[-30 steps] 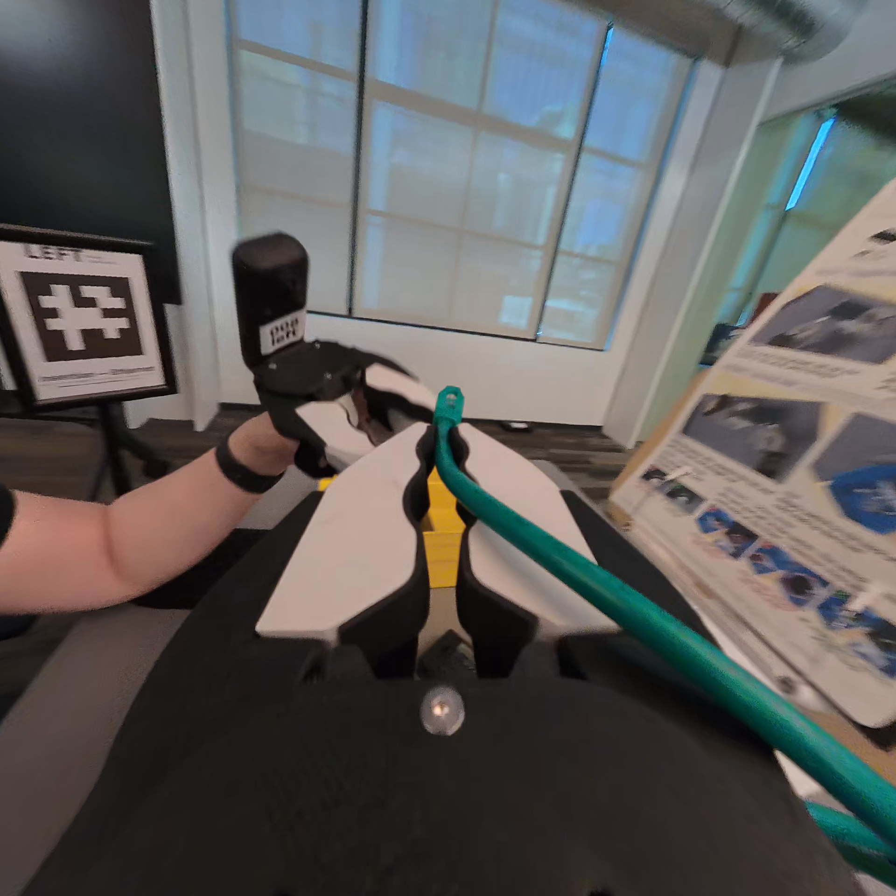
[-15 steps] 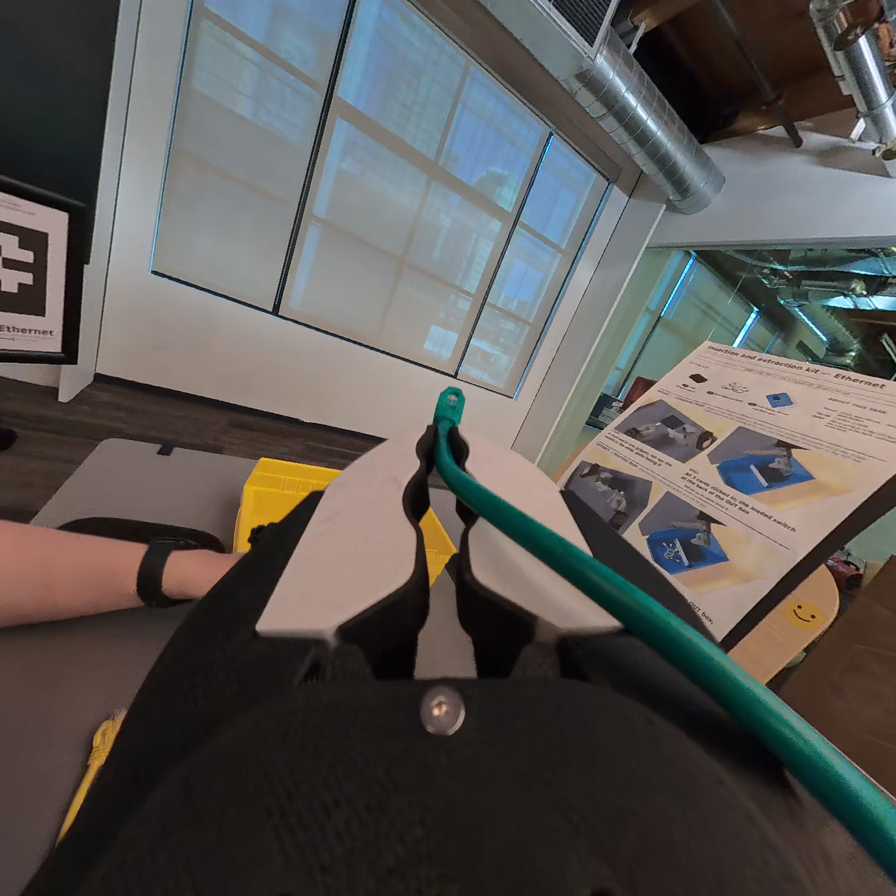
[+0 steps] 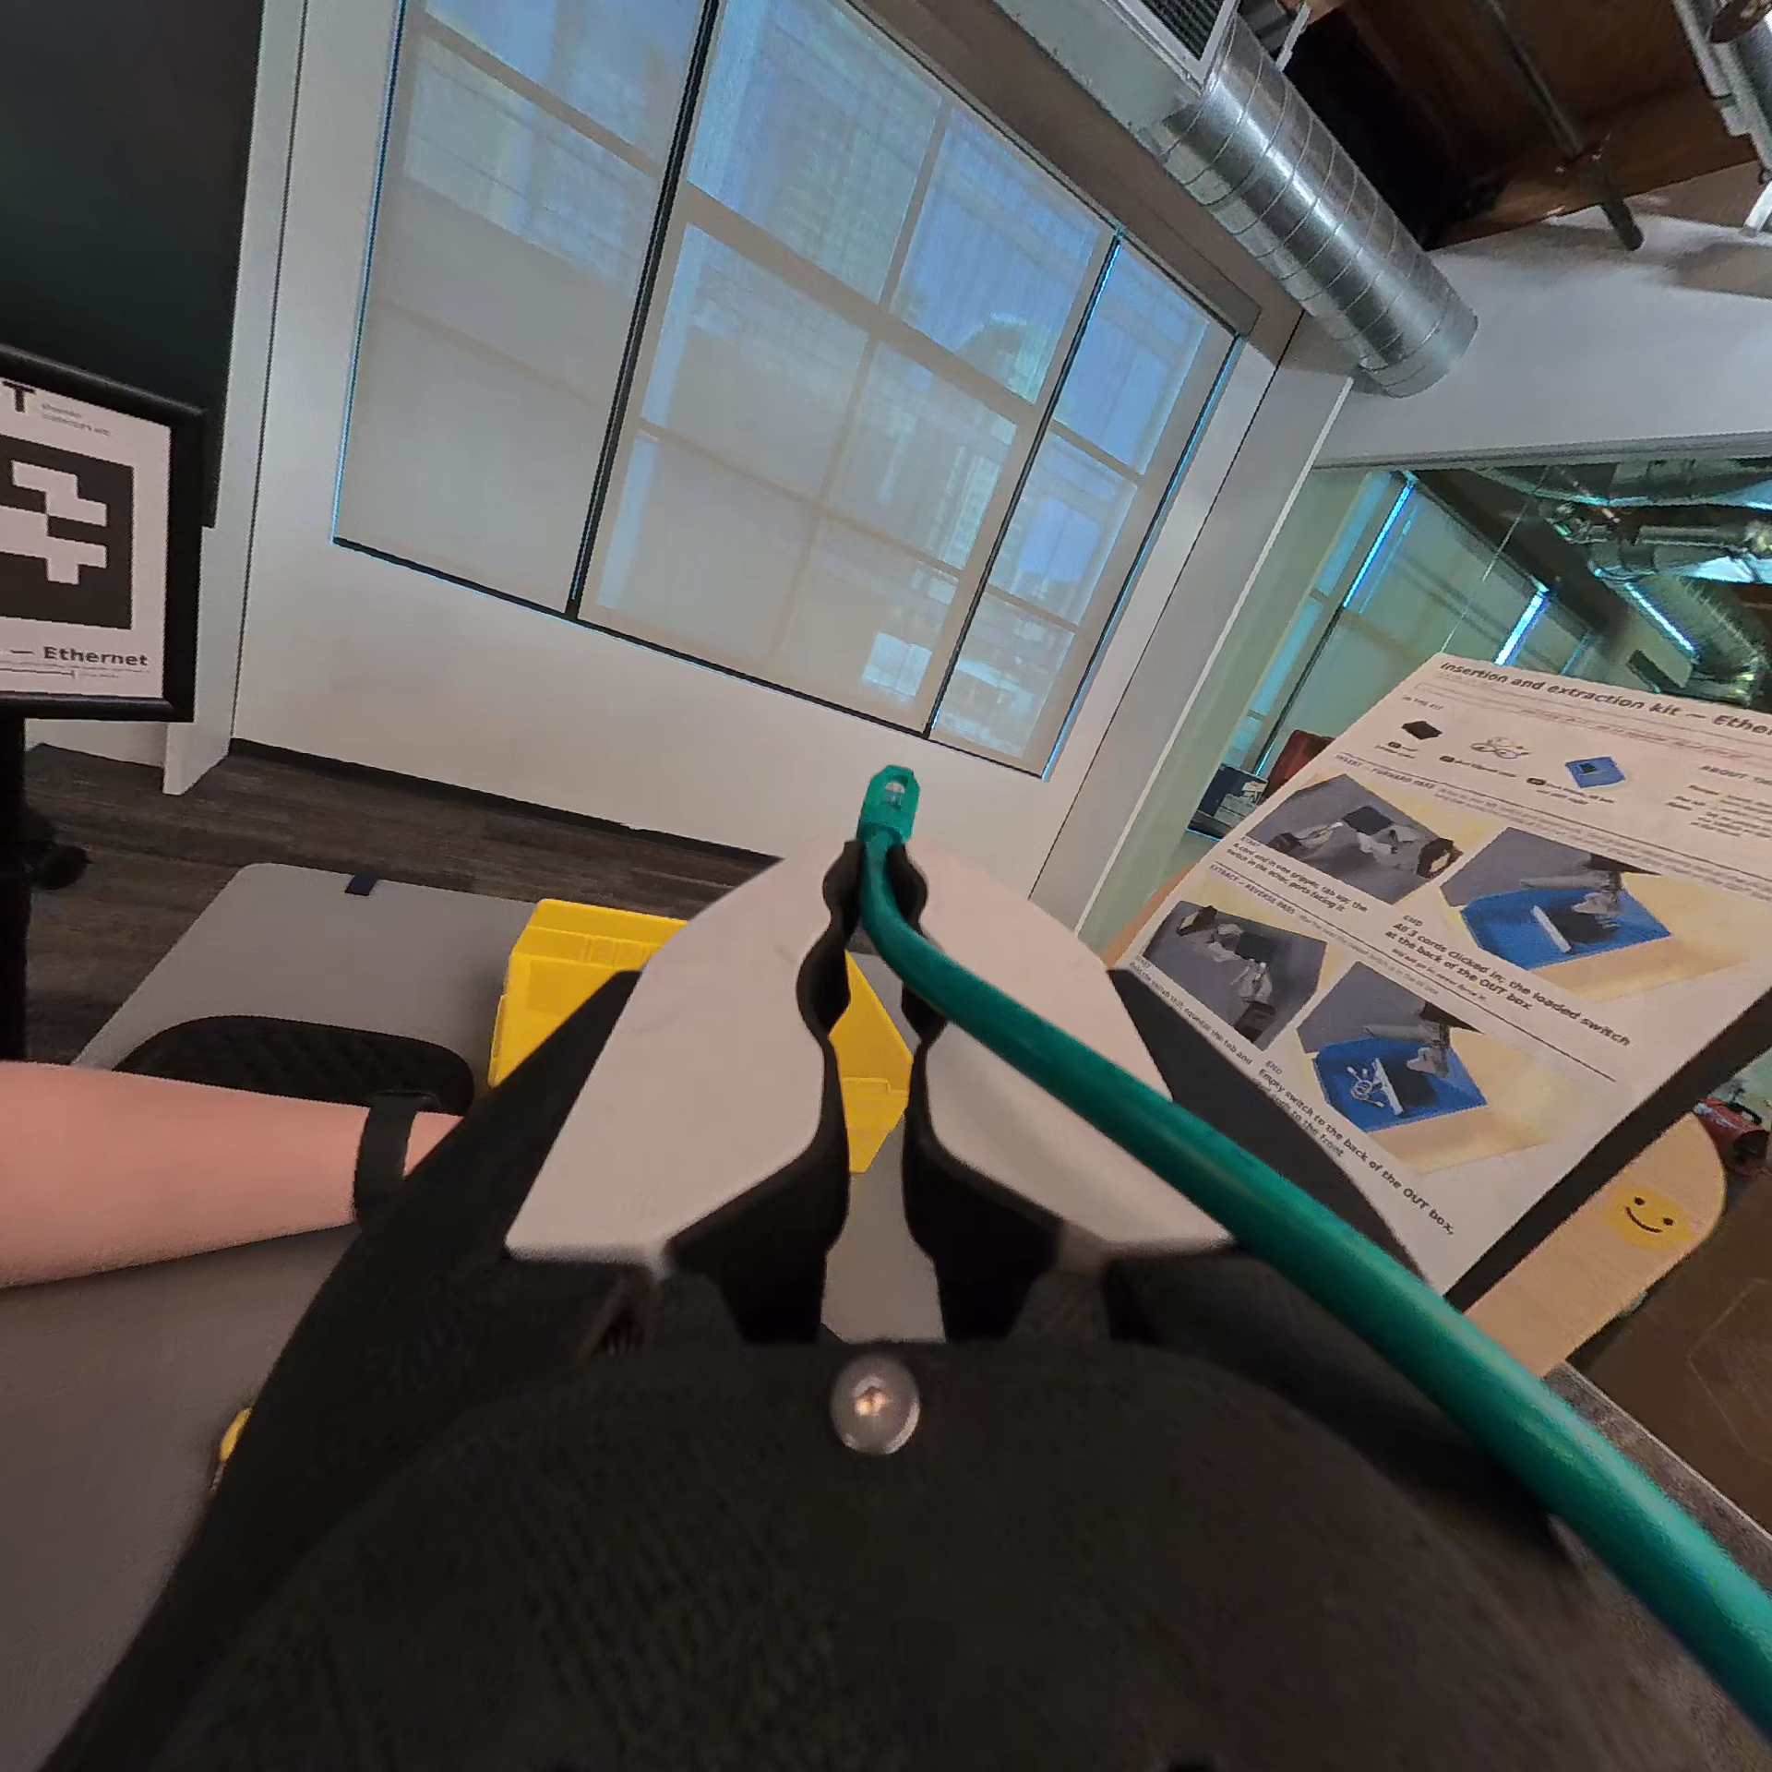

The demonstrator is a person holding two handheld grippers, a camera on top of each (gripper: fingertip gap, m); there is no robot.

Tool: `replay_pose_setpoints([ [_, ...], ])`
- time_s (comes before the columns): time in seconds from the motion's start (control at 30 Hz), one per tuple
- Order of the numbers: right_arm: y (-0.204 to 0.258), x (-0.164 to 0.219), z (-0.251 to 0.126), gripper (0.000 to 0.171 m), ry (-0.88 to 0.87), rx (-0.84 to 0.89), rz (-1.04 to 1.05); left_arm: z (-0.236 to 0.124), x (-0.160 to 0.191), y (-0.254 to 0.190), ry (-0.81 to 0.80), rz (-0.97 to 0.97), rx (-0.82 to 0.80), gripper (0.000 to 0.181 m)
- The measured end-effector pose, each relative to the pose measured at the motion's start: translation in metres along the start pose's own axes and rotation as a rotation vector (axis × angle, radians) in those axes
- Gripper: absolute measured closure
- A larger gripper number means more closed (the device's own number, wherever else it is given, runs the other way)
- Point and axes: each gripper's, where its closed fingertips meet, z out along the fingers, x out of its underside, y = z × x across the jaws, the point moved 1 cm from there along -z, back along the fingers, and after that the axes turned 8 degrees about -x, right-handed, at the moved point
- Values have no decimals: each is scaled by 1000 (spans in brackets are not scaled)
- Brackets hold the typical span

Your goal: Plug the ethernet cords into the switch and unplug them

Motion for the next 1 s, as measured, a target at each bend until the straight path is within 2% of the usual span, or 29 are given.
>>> replay_pose_setpoints([
  [0.2, -1, 11, 6, 165, 44, -4, 1, -1, -3, 2, -17, -27, -19, 114],
  [0.33, -7, 20, 9, 165, 71, 13, 8, -17, -26, 1, -151, -126, 15, 115],
  [0.43, -10, 28, 12, 165, 102, 34, -1, -36, -49, -8, -239, -192, 99, 115],
  [0.53, -11, 35, 17, 165, 131, 45, -15, -61, -76, -17, -350, -265, 198, 115],
  [0.67, -9, 44, 26, 165, 179, 80, -109, -114, -128, -14, -551, -363, 323, 115],
  [0.83, -6, 54, 41, 165, 248, 165, -315, -176, -183, -1, -729, -313, 313, 115],
  [1.0, 5, 56, 52, 165, 233, 182, -418, -208, -197, 2, -847, -316, 291, 115],
])
